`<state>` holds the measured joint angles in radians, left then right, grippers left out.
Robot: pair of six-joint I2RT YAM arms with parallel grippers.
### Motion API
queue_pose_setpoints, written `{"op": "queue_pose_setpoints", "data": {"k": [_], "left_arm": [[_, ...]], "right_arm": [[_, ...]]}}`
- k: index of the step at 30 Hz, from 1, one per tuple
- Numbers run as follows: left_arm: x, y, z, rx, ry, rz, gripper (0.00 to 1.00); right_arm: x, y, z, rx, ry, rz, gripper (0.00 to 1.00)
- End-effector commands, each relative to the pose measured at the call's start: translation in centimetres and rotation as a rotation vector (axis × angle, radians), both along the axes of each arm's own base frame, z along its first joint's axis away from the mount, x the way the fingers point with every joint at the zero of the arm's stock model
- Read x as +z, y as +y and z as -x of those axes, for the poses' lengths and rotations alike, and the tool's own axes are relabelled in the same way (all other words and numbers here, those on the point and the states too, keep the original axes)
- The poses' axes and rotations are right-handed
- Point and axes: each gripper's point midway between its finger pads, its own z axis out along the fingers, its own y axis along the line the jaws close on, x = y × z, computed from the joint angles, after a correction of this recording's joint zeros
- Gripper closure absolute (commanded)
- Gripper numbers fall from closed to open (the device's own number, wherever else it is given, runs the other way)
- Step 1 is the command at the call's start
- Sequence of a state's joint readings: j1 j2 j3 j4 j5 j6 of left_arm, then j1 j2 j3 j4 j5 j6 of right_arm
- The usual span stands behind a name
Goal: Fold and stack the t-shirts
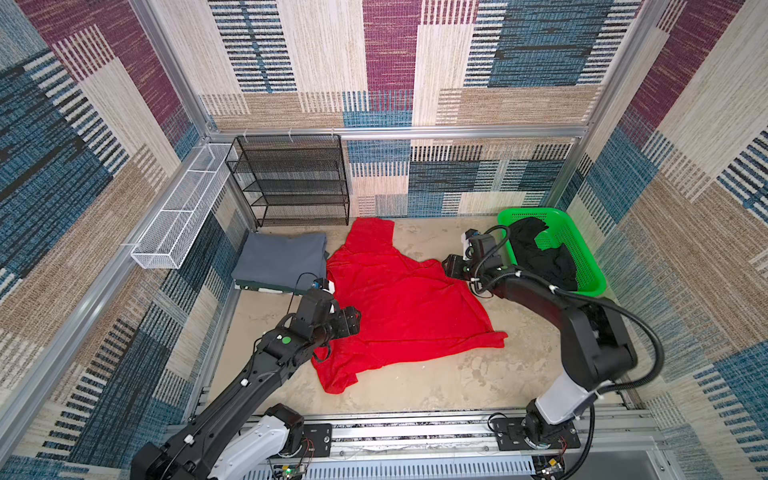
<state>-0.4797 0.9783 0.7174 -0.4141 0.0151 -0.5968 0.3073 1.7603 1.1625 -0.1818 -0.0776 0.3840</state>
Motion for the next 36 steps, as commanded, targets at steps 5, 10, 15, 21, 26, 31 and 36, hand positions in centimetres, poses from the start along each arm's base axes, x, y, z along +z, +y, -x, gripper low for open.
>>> {"op": "queue_pose_setpoints", "data": {"k": [5, 10, 15, 21, 26, 31, 36], "left_arm": [[-0.2, -3.9, -3.4, -0.132, -0.018, 0.007, 0.19], [-3.3, -6.5, -4.7, -0.229, 0.082, -0.037, 0.2], [-6.2, -8.0, -5.8, -0.263, 0.139, -0.022, 0.2], [-9.8, -7.2, -6.4, -0.257, 0.223, -0.122, 0.2], [-12.2, -6.3, -6.3, -0.238, 0.285, -0.167, 0.2], [-13.7, -4.6, -6.2, -0.198, 0.327, -0.193, 0.19], [-14.4, -3.7, -6.2, -0.184, 0.35, -0.195, 0.18]], "right_arm": [[-5.3, -1.2, 0.4, 0.032, 0.126, 0.174, 0.4], [-6.4, -2.3, -0.2, 0.003, 0.137, 0.238, 0.65], [-6.3, -2.1, -1.0, -0.016, 0.136, 0.229, 0.92], [-4.3, -3.3, -1.2, -0.067, 0.1, 0.259, 0.95], [-3.1, -5.6, -1.1, -0.126, 0.078, 0.26, 0.95], [-2.9, -7.7, -1.0, -0.168, 0.085, 0.253, 0.93], [-3.1, -7.7, -1.4, -0.148, 0.087, 0.237, 0.88]]}}
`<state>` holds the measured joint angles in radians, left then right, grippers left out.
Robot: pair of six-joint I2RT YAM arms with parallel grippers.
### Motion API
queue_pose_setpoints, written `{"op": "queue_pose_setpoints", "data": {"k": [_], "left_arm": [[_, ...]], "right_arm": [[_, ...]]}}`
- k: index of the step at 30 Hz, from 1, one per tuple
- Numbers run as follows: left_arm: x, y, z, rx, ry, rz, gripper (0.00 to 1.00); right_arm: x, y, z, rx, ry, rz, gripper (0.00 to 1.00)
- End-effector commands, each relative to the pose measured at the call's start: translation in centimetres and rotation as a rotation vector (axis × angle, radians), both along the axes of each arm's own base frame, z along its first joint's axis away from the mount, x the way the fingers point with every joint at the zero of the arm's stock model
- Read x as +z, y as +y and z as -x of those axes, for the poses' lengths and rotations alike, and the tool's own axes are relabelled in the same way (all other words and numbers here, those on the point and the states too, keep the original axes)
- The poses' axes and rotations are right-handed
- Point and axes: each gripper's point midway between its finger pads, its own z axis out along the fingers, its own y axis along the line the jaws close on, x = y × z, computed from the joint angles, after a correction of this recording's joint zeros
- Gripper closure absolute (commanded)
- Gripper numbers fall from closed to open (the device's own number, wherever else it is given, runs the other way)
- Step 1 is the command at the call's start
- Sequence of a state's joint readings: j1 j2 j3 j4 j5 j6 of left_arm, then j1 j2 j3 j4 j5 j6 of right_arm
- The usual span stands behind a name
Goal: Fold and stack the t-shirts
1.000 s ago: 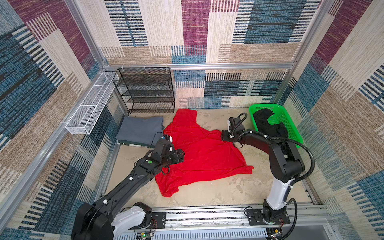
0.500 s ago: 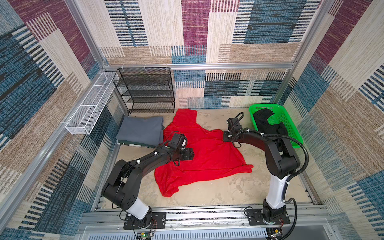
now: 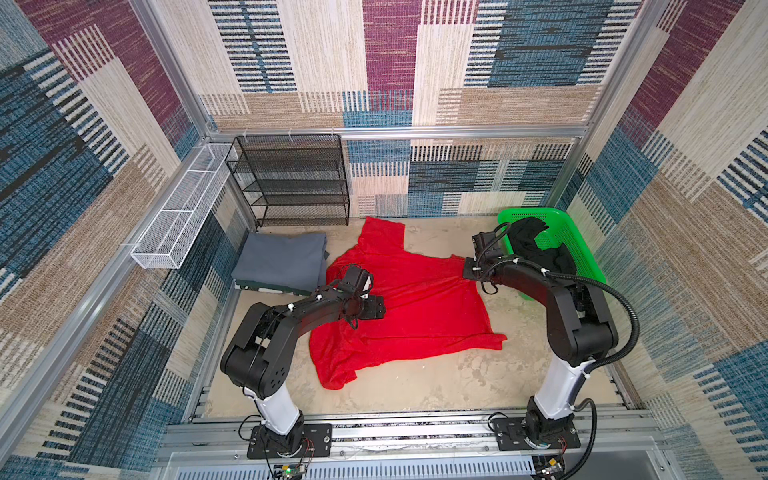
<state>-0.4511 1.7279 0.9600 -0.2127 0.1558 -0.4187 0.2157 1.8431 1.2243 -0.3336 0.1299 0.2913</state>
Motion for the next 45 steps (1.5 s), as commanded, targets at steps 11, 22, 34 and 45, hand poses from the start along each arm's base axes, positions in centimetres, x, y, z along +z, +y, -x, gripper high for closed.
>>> {"op": "queue_pose_setpoints", "data": {"k": [11, 22, 34, 45], "left_arm": [[-2.5, 1.8, 1.8, 0.001, 0.115, -0.06, 0.17], [-1.9, 2.1, 2.2, 0.005, 0.108, -0.058, 0.17], [-2.2, 2.3, 2.8, 0.012, 0.122, -0.052, 0.18], [-2.9, 4.2, 4.7, 0.036, 0.159, -0.096, 0.18]], "right_arm": [[0.0, 0.7, -3.1, 0.029, -0.013, -0.034, 0.77], [0.0, -0.5, -2.3, -0.015, -0.012, -0.02, 0.95], [2.6, -3.7, -2.0, -0.103, -0.068, 0.03, 1.0], [3.5, -7.2, 0.6, -0.234, -0.091, 0.042, 1.0]]}}
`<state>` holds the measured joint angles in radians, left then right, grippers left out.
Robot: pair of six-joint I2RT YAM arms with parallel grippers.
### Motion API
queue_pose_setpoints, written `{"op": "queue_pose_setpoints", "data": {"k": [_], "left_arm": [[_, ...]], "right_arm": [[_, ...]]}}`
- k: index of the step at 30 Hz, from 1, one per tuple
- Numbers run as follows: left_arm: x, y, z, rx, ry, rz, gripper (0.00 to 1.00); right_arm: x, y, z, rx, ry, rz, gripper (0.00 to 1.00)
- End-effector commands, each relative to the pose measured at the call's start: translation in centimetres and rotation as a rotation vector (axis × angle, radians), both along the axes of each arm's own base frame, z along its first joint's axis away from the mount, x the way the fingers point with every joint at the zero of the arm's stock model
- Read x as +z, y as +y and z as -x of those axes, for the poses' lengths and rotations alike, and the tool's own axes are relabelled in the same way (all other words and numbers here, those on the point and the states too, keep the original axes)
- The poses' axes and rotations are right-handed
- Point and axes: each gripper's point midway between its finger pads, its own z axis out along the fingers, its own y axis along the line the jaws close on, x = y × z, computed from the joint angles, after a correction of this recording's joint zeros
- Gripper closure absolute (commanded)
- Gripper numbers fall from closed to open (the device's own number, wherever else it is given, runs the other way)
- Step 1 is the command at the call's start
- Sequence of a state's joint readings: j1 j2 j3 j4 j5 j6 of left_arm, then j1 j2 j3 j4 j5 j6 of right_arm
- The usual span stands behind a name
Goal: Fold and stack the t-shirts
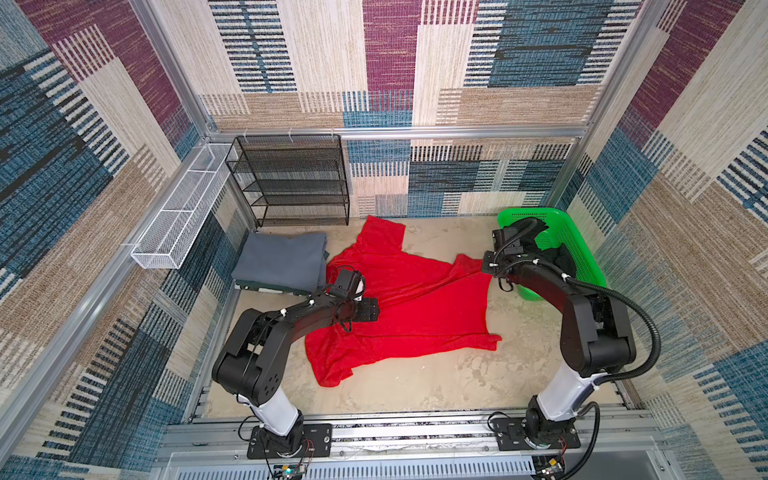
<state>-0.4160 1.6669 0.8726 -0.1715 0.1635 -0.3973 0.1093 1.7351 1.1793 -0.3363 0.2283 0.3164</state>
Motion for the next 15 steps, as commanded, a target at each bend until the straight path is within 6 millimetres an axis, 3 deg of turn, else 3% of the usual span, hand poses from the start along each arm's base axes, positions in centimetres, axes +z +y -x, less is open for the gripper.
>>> {"op": "queue_pose_setpoints", "data": {"k": [1, 4, 8, 9, 11, 12, 15], "left_arm": [[-2.9, 2.3, 4.0, 0.02, 0.187, -0.095, 0.17], [-2.9, 2.1, 4.3, 0.015, 0.211, -0.081, 0.18], [-1.4, 1.5, 4.0, 0.005, 0.204, -0.053, 0.17], [-0.7, 1.3, 3.8, 0.002, 0.193, -0.042, 0.17], [0.6, 1.0, 3.4, -0.002, 0.17, -0.031, 0.16], [1.4, 1.1, 3.1, -0.001, 0.158, -0.035, 0.16], [3.8, 1.2, 1.9, 0.003, 0.11, -0.051, 0.15]], "right_arm": [[0.1, -0.5, 0.5, -0.054, -0.015, -0.022, 1.0], [-0.7, 0.4, 1.5, -0.033, -0.001, -0.076, 1.0], [-2.0, 1.8, 3.2, 0.011, 0.056, -0.153, 0.99], [-2.1, 2.1, 3.7, 0.019, 0.063, -0.173, 0.84], [-2.0, 2.7, 4.7, 0.04, 0.068, -0.209, 0.43], [-1.7, 2.9, 5.1, 0.041, 0.064, -0.223, 0.32], [-0.7, 3.4, 5.1, 0.061, 0.038, -0.25, 0.21]]}}
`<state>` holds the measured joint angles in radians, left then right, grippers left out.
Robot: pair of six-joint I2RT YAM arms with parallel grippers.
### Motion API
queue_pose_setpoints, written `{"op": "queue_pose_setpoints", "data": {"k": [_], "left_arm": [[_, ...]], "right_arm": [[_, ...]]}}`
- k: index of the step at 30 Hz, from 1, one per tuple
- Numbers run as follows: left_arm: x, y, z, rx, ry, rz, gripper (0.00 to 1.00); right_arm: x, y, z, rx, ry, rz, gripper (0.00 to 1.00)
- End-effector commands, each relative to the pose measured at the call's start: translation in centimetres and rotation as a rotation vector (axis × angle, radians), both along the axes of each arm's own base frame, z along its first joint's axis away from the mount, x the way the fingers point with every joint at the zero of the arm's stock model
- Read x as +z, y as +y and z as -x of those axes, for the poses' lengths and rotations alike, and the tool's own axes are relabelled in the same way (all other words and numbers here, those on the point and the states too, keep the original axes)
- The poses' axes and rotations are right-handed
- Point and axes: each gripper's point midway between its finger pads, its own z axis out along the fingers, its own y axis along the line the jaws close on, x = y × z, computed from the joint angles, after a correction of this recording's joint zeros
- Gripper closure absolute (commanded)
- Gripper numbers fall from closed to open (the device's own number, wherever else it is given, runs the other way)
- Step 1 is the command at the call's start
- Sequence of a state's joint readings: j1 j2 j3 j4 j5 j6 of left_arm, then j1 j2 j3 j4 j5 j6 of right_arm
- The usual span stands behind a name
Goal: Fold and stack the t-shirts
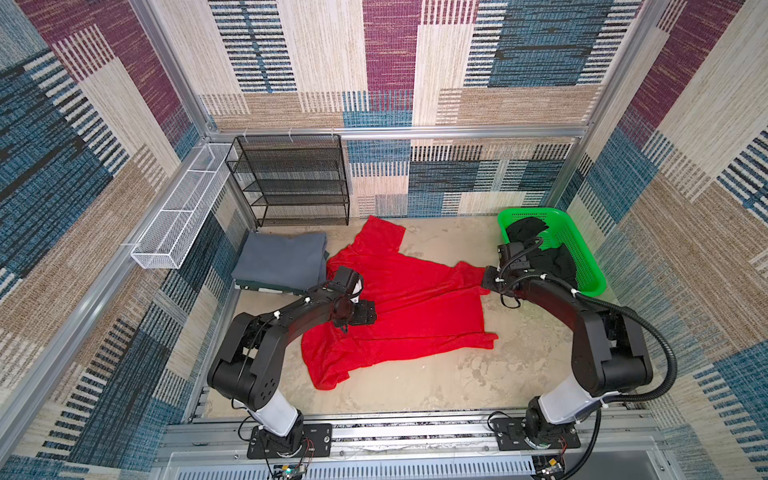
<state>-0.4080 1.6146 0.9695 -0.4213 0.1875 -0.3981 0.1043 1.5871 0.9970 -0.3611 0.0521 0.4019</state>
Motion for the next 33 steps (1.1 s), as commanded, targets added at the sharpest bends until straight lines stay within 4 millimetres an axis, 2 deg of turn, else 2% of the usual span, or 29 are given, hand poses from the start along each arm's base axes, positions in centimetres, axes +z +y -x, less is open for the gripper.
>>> {"op": "queue_pose_setpoints", "data": {"k": [1, 4, 7, 11, 14, 18, 22, 25, 33], "left_arm": [[2.3, 0.6, -0.2, 0.005, -0.009, -0.033, 0.14], [4.7, 0.6, -1.6, 0.014, -0.061, -0.025, 0.13], [6.5, 0.9, -3.0, 0.031, -0.1, -0.02, 0.13], [8.0, 1.6, -4.9, 0.06, -0.129, 0.005, 0.13], [8.6, 2.0, -5.9, 0.077, -0.136, 0.039, 0.13], [9.4, 2.5, -6.8, 0.093, -0.157, 0.05, 0.13], [10.4, 2.8, -7.7, 0.102, -0.182, 0.054, 0.13], [10.6, 2.7, -8.0, 0.101, -0.187, 0.069, 0.14], [11.2, 2.3, -8.2, 0.09, -0.193, 0.102, 0.13]], "right_arm": [[1.3, 1.2, -0.5, 0.02, -0.035, -0.071, 0.18], [1.1, 1.9, -1.6, 0.017, -0.029, -0.114, 0.17], [-0.3, 2.3, -2.6, -0.002, -0.01, -0.143, 0.19], [-2.3, 1.2, -4.7, -0.031, 0.027, -0.068, 0.24], [-3.6, 0.2, -6.3, -0.055, 0.069, 0.003, 0.24], [-4.2, -0.7, -7.8, -0.091, 0.073, 0.056, 0.23], [-5.4, -1.7, -8.7, -0.123, 0.104, 0.116, 0.23], [-6.6, -1.6, -9.3, -0.119, 0.123, 0.118, 0.23], [-6.6, -3.0, -10.4, -0.156, 0.125, 0.204, 0.21]]}}
